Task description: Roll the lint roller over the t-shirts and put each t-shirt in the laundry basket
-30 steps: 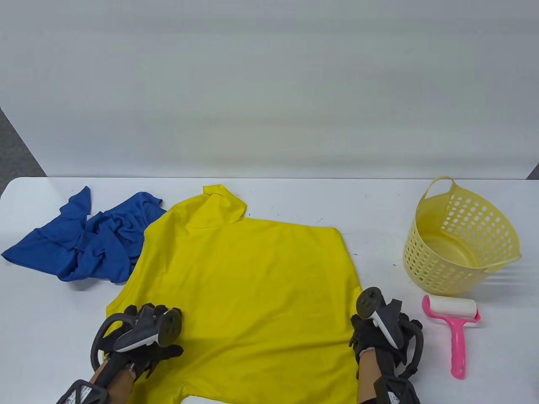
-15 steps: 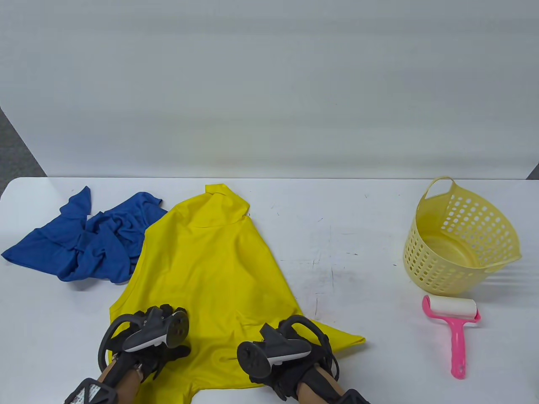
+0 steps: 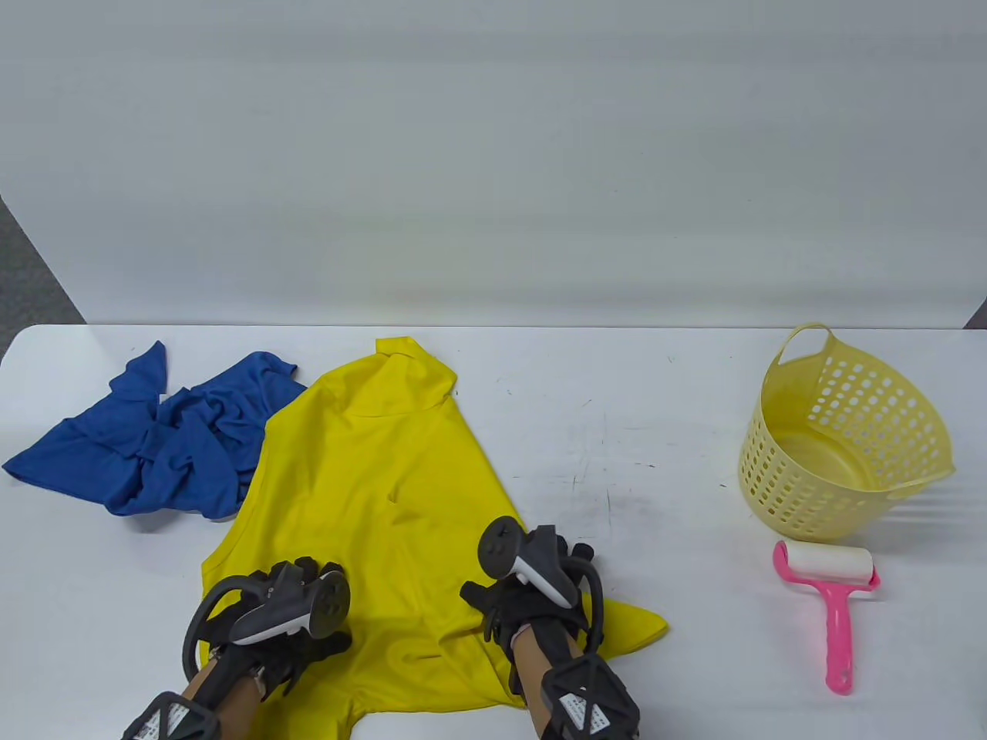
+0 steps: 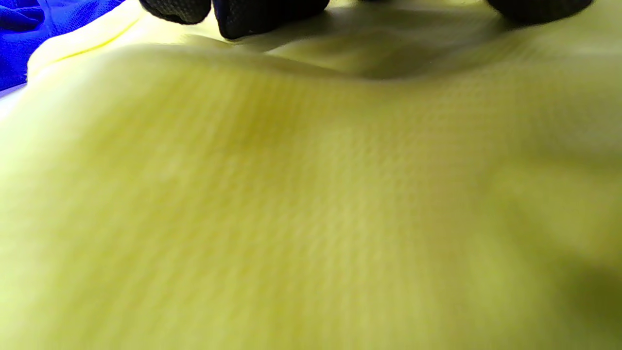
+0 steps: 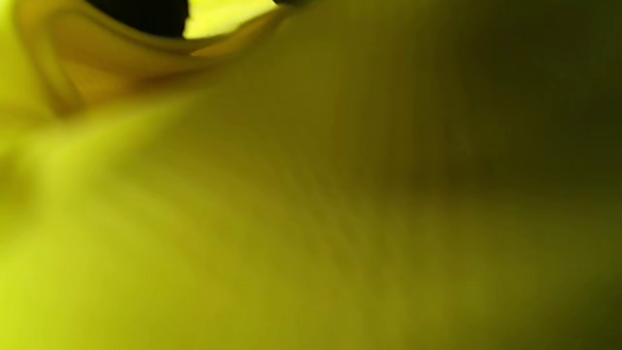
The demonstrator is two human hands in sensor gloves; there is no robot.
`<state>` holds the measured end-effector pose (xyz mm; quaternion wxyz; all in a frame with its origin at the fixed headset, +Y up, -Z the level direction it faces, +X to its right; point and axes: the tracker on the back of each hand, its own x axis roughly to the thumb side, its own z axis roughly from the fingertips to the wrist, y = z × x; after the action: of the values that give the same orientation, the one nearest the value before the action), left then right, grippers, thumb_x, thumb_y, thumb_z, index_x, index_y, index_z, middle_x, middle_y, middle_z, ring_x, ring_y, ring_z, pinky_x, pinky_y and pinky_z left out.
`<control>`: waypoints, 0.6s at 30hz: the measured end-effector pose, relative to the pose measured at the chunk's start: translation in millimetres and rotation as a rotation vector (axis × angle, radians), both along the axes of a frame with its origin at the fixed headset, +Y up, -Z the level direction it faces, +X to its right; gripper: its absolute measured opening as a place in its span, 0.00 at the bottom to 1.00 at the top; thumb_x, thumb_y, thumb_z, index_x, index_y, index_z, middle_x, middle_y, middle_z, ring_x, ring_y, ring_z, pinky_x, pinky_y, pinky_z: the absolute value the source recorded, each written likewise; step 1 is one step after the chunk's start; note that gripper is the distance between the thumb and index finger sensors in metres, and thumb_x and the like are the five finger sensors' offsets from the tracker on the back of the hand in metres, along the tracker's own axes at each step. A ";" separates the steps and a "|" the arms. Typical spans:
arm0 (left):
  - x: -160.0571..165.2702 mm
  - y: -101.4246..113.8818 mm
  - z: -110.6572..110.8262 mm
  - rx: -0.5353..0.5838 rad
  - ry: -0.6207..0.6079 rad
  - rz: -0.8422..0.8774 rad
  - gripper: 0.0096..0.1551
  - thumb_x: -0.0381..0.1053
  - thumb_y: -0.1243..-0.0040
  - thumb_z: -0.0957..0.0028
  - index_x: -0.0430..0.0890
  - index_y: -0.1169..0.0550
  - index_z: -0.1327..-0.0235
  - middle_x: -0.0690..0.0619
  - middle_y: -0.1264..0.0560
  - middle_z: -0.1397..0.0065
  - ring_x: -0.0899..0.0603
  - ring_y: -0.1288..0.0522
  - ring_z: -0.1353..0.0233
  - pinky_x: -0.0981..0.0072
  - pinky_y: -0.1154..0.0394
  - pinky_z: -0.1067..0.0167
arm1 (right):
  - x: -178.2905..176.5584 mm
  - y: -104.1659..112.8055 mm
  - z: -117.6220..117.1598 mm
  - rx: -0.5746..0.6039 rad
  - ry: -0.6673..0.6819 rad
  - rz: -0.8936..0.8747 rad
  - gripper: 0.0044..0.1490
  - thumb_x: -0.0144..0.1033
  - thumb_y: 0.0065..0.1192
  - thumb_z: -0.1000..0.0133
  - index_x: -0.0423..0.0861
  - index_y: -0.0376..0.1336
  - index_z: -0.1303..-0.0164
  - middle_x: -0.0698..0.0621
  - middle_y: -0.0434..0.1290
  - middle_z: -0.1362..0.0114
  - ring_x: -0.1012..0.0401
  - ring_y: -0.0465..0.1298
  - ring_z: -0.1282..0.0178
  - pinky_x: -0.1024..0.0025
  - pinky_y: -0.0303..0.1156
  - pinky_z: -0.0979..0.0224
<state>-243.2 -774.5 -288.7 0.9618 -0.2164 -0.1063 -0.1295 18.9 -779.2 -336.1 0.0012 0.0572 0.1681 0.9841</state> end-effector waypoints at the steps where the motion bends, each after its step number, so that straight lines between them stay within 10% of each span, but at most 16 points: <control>1: -0.1 -0.2 0.1 -0.001 -0.001 0.002 0.54 0.75 0.53 0.54 0.56 0.53 0.18 0.41 0.49 0.14 0.31 0.43 0.16 0.31 0.43 0.23 | -0.2 2.0 -1.1 0.015 0.037 0.035 0.50 0.62 0.46 0.50 0.44 0.42 0.26 0.31 0.46 0.21 0.31 0.45 0.23 0.23 0.31 0.34; 5: -1.9 -0.7 -0.4 -0.002 0.000 0.021 0.54 0.75 0.52 0.54 0.56 0.53 0.18 0.42 0.49 0.14 0.31 0.44 0.16 0.31 0.44 0.23 | 11.3 17.9 2.2 0.185 -0.002 -0.155 0.27 0.45 0.59 0.48 0.51 0.64 0.38 0.36 0.64 0.26 0.33 0.56 0.25 0.24 0.38 0.32; 15: -3.9 -2.0 -0.6 -0.005 0.002 0.042 0.54 0.75 0.53 0.54 0.57 0.54 0.18 0.42 0.50 0.14 0.31 0.46 0.16 0.32 0.45 0.23 | 84.7 63.0 4.5 0.221 -0.013 -0.405 0.29 0.41 0.59 0.48 0.47 0.64 0.37 0.43 0.82 0.43 0.43 0.79 0.41 0.33 0.61 0.34; 18: -4.4 -2.2 -0.9 -0.002 0.003 0.038 0.54 0.75 0.53 0.54 0.57 0.54 0.18 0.43 0.50 0.14 0.31 0.45 0.16 0.32 0.45 0.23 | 141.9 95.4 10.7 0.744 -0.303 -0.347 0.33 0.34 0.58 0.46 0.44 0.54 0.31 0.41 0.81 0.45 0.42 0.79 0.47 0.35 0.61 0.35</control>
<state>-247.5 -776.7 -289.6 0.9641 -0.2153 -0.1090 -0.1107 160.8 -683.9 -325.4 0.1705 -0.0638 -0.2122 0.9601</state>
